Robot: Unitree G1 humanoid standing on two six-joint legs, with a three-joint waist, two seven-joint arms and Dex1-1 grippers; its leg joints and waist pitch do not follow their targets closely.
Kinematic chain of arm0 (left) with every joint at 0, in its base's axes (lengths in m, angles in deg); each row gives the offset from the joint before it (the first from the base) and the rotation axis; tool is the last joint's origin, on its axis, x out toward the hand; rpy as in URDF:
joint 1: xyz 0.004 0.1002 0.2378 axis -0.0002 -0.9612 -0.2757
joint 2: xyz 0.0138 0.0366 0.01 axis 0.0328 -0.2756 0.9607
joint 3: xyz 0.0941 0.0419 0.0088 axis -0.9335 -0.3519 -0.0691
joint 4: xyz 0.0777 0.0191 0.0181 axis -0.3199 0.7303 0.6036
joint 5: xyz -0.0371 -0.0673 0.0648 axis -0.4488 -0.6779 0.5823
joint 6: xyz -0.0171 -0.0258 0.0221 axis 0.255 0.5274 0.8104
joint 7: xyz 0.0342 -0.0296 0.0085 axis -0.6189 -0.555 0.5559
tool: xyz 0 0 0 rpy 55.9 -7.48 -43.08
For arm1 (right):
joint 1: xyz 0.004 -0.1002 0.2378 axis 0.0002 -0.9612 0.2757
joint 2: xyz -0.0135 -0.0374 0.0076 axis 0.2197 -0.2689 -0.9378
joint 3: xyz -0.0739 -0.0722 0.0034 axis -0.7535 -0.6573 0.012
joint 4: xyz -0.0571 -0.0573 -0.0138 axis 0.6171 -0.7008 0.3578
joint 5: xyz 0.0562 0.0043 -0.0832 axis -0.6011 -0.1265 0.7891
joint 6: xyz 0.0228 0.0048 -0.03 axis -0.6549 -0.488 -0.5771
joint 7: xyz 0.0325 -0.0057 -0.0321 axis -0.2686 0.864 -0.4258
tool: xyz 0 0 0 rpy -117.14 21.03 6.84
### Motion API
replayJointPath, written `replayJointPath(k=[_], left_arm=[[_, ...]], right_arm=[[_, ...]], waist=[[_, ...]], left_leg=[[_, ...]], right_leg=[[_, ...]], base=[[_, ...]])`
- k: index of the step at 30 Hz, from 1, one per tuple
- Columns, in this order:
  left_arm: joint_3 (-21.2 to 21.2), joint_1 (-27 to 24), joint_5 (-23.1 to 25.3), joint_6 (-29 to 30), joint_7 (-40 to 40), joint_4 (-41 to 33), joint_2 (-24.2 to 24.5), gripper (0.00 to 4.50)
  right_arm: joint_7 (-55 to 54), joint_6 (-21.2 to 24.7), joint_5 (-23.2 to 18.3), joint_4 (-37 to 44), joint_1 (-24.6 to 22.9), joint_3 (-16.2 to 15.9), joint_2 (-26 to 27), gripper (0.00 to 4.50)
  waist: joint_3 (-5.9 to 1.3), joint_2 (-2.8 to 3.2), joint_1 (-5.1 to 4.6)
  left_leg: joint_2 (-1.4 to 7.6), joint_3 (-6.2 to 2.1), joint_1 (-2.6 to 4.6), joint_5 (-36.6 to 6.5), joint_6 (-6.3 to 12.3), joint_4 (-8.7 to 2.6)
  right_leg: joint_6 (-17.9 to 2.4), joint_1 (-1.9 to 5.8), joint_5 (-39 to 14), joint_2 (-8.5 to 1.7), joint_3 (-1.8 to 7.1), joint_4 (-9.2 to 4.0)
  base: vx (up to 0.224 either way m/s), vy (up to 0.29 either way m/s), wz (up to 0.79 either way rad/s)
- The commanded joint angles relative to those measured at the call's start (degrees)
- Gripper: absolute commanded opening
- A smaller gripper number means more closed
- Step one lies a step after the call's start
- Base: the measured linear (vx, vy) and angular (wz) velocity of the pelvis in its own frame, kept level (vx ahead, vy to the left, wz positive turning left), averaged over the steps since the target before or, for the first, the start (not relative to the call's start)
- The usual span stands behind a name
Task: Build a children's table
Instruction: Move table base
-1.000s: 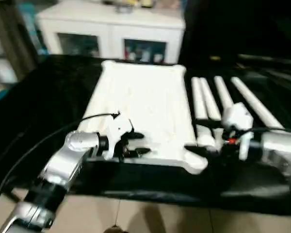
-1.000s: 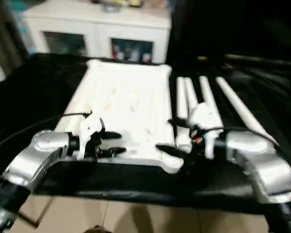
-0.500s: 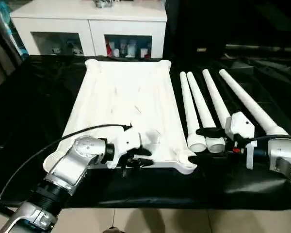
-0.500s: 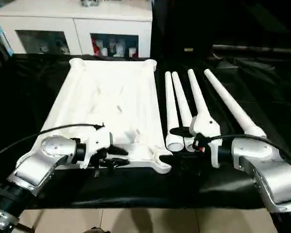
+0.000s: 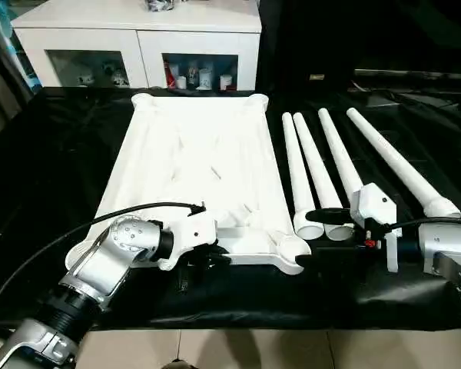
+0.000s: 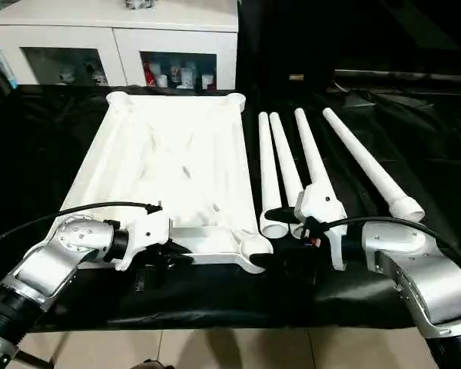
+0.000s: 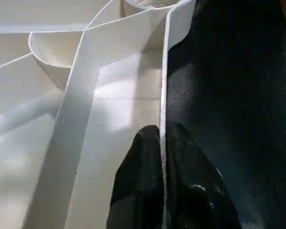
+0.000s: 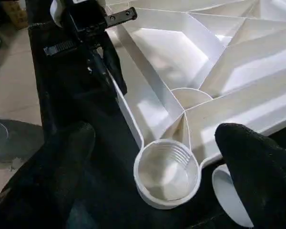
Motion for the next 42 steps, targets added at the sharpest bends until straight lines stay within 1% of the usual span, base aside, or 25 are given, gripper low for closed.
replayJointPath(k=[1,2,3,4,5,6,7,10,12,14,17,21,22,26,27,28,29,31,33,34,38,39,40,41,42], left_arm=[[3.2,-0.9,-0.4,1.3,2.7,-0.7,0.9,0.01],[4.2,-1.4,-0.8,1.6,3.2,-1.1,1.1,0.01],[4.8,-1.8,-1.1,1.7,3.7,-1.3,1.4,0.01],[5.2,-1.9,-1.2,1.8,4.0,-1.4,1.5,0.01],[6.0,-2.4,-1.2,1.6,4.6,-1.7,2.2,0.01],[6.7,-2.7,-0.9,1.3,5.1,-1.8,2.8,0.01],[7.2,-2.9,-0.8,0.8,5.4,-1.8,3.3,0.01],[8.0,-2.9,-0.1,-1.9,5.8,-1.4,4.6,0.01],[8.4,-2.8,0.0,-3.1,5.7,-0.8,4.9,0.01],[9.1,-2.4,0.3,-4.6,5.7,0.1,5.6,0.01],[9.8,-1.5,0.3,-6.3,6.2,1.8,6.1,0.01],[10.1,-0.1,1.5,-8.8,8.6,4.9,6.0,0.01],[10.2,0.2,1.5,-8.8,8.7,5.5,6.0,0.01],[11.0,1.9,2.0,-9.1,10.0,8.3,5.5,0.01],[11.4,2.1,1.5,-8.3,9.9,8.4,5.3,0.01],[11.4,2.1,1.5,-8.3,9.9,8.4,5.3,0.46],[12.4,2.9,-0.7,-4.3,9.8,8.7,4.4,0.57],[13.0,3.2,-2.3,-2.1,9.4,8.4,3.7,0.57],[14.1,3.5,-4.5,0.3,9.3,7.7,2.7,0.95],[14.9,3.7,-5.4,0.8,9.9,7.7,2.0,0.95],[17.0,4.1,-7.6,1.8,10.5,7.2,0.5,1.36],[17.5,3.9,-8.2,2.1,10.6,6.6,0.3,1.43],[17.8,3.9,-8.5,2.3,10.6,6.3,0.1,1.48],[19.8,3.7,-11.4,3.9,10.4,4.5,-0.5,1.64],[21.9,4.0,-14.4,5.7,10.5,3.0,-1.2,1.64]], right_arm=[[-0.1,0.0,0.1,0.4,0.7,-0.7,-0.1,4.50],[-0.3,0.0,0.1,0.7,0.6,-0.8,0.2,4.50],[-0.5,0.0,0.1,0.9,0.5,-0.9,0.5,4.50],[-0.6,0.0,0.1,1.0,0.5,-1.0,0.6,4.50],[-0.9,0.1,0.1,1.3,0.4,-1.2,1.0,4.50],[-1.1,0.1,0.2,1.5,0.4,-1.5,1.4,4.50],[-1.2,0.1,0.2,1.7,0.4,-1.7,1.6,4.50],[-1.3,0.0,0.3,1.8,0.5,-2.0,1.9,4.50],[-1.3,0.0,0.4,1.7,0.7,-2.2,2.1,4.50],[-1.2,-0.2,0.6,1.4,1.0,-2.5,2.2,4.50],[-1.3,-0.3,0.7,1.1,1.3,-2.6,2.3,4.50],[-1.7,-0.5,1.0,1.3,1.4,-2.9,2.2,4.50],[-1.9,-0.6,1.0,1.3,1.4,-2.8,2.3,4.50],[-2.5,-0.8,1.3,1.1,1.5,-2.5,2.6,4.50],[-2.5,-0.8,1.3,1.1,1.5,-2.5,2.7,4.50],[-2.5,-0.8,1.3,1.1,1.5,-2.5,2.7,4.50],[-2.7,-0.7,1.2,1.3,1.5,-2.5,2.7,4.50],[-2.9,-0.5,1.0,1.4,1.4,-2.4,2.9,4.50],[-3.1,-0.4,0.8,1.6,1.3,-2.3,3.1,4.50],[-3.2,-0.3,0.7,1.6,1.2,-2.3,3.2,4.50],[-3.4,0.1,0.0,1.5,1.6,-2.1,3.7,4.50],[-3.5,0.2,-0.4,1.4,1.7,-1.9,4.0,4.50],[-3.5,0.2,-0.6,1.4,1.8,-1.8,4.1,4.50],[-3.9,0.8,-1.8,1.4,2.3,-0.8,4.8,4.50],[-4.6,1.4,-2.9,1.5,2.8,0.2,5.7,4.50]], waist=[[-4.00,-0.83,0.17],[-4.03,-0.98,0.04],[-4.04,-0.95,0.02],[-4.03,-1.15,-0.18],[-4.01,-1.06,-0.32],[-4.03,-1.25,-0.40],[-3.94,-1.08,-0.56],[-3.86,-1.06,-0.85],[-3.89,-1.18,-0.82],[-3.98,-1.01,-0.66],[-4.03,-1.09,-0.51],[-4.05,-1.01,-0.25],[-4.12,-0.84,-0.09],[-4.22,-0.81,0.06],[-4.21,-0.60,0.10],[-4.24,-0.70,0.11],[-4.31,-0.63,0.10],[-4.29,-0.65,0.26],[-4.21,-0.82,0.47],[-4.14,-0.97,0.54],[-3.91,-1.04,0.59],[-3.89,-1.28,0.55],[-3.92,-1.18,0.63],[-3.93,-1.12,0.61],[-3.96,-1.44,0.57]], left_leg=[[4.16,-1.50,1.20,-13.3,1.67,-4.38],[4.10,-1.48,0.98,-12.4,2.06,-4.30],[4.10,-1.44,1.01,-12.2,2.19,-4.24],[4.05,-1.40,0.93,-11.8,2.56,-4.14],[3.99,-1.34,0.94,-11.7,2.74,-4.09],[3.98,-1.32,0.94,-11.6,2.86,-4.04],[3.98,-1.39,0.83,-11.7,2.83,-4.13],[4.03,-1.37,1.01,-12.8,2.34,-4.20],[4.13,-1.31,1.21,-13.2,1.96,-4.22],[4.24,-1.30,1.44,-13.3,1.55,-4.29],[4.19,-1.26,1.38,-12.7,1.61,-4.28],[4.12,-1.21,1.34,-12.7,1.52,-4.19],[4.15,-1.24,1.41,-12.6,1.35,-4.17],[4.11,-1.23,1.52,-12.9,0.87,-4.13],[4.11,-1.25,1.48,-12.9,0.72,-4.15],[4.11,-1.22,1.50,-12.9,0.70,-4.14],[4.15,-1.20,1.52,-12.3,0.63,-4.11],[4.08,-1.16,1.55,-12.1,0.71,-3.99],[4.06,-1.13,1.58,-12.5,0.87,-4.00],[4.04,-1.10,1.48,-12.9,0.76,-3.93],[4.10,-1.24,1.58,-15.2,0.09,-4.11],[4.10,-1.27,1.57,-15.6,-0.11,-4.19],[4.12,-1.31,1.64,-15.9,-0.33,-4.19],[4.18,-1.32,1.69,-16.1,-0.46,-4.24],[4.16,-1.28,1.65,-16.0,-0.58,-4.21]], right_leg=[[-13.1,1.89,-9.8,-3.77,2.24,-4.04],[-13.3,2.07,-9.0,-3.81,2.18,-3.93],[-13.4,2.03,-8.8,-3.80,2.16,-3.94],[-13.5,2.05,-8.8,-3.81,2.12,-3.92],[-13.5,1.99,-9.4,-3.76,2.11,-4.03],[-13.4,1.98,-9.5,-3.72,2.09,-4.04],[-13.3,1.98,-10.1,-3.62,2.06,-4.05],[-12.8,1.79,-12.2,-3.50,2.01,-4.20],[-12.7,1.61,-12.4,-3.47,2.08,-4.18],[-13.0,1.51,-10.9,-3.38,2.08,-3.98],[-13.5,1.60,-8.6,-3.41,2.07,-3.73],[-13.4,1.71,-8.4,-3.53,2.14,-3.76],[-13.4,1.72,-8.2,-3.59,2.14,-3.71],[-13.7,1.71,-7.1,-3.47,2.10,-3.59],[-13.8,1.72,-7.0,-3.48,2.11,-3.52],[-13.8,1.72,-6.8,-3.46,2.10,-3.55],[-14.2,1.79,-5.5,-3.47,2.10,-3.37],[-14.9,1.78,-5.0,-3.50,2.05,-3.31],[-15.2,1.75,-5.9,-3.53,2.06,-3.47],[-15.3,1.81,-6.7,-3.61,2.07,-3.42],[-13.9,1.70,-11.6,-3.65,2.13,-3.90],[-13.3,1.63,-12.6,-3.58,2.14,-3.97],[-12.9,1.57,-13.4,-3.68,2.16,-3.94],[-12.9,1.47,-13.4,-3.67,2.19,-3.98],[-13.0,1.52,-13.2,-3.71,2.16,-3.88]], base=[[0.000,0.000,0.00],[0.000,0.000,0.00],[0.000,0.000,0.00],[0.000,0.000,0.00],[0.000,0.000,0.00],[0.000,0.000,0.00],[0.000,0.000,0.00],[0.000,0.000,0.00],[0.000,0.000,0.00],[0.000,0.000,0.00],[0.000,0.000,0.00],[0.000,0.000,0.00],[0.000,0.000,0.00],[0.000,0.000,0.00],[0.000,0.000,0.00],[0.000,0.000,0.00],[0.000,0.000,0.00],[0.000,0.000,0.00],[0.000,0.000,0.00],[0.000,0.000,0.00],[0.000,0.000,0.00],[0.000,0.000,0.00],[0.000,0.000,0.00],[0.000,0.000,0.00],[0.000,0.000,0.00]])
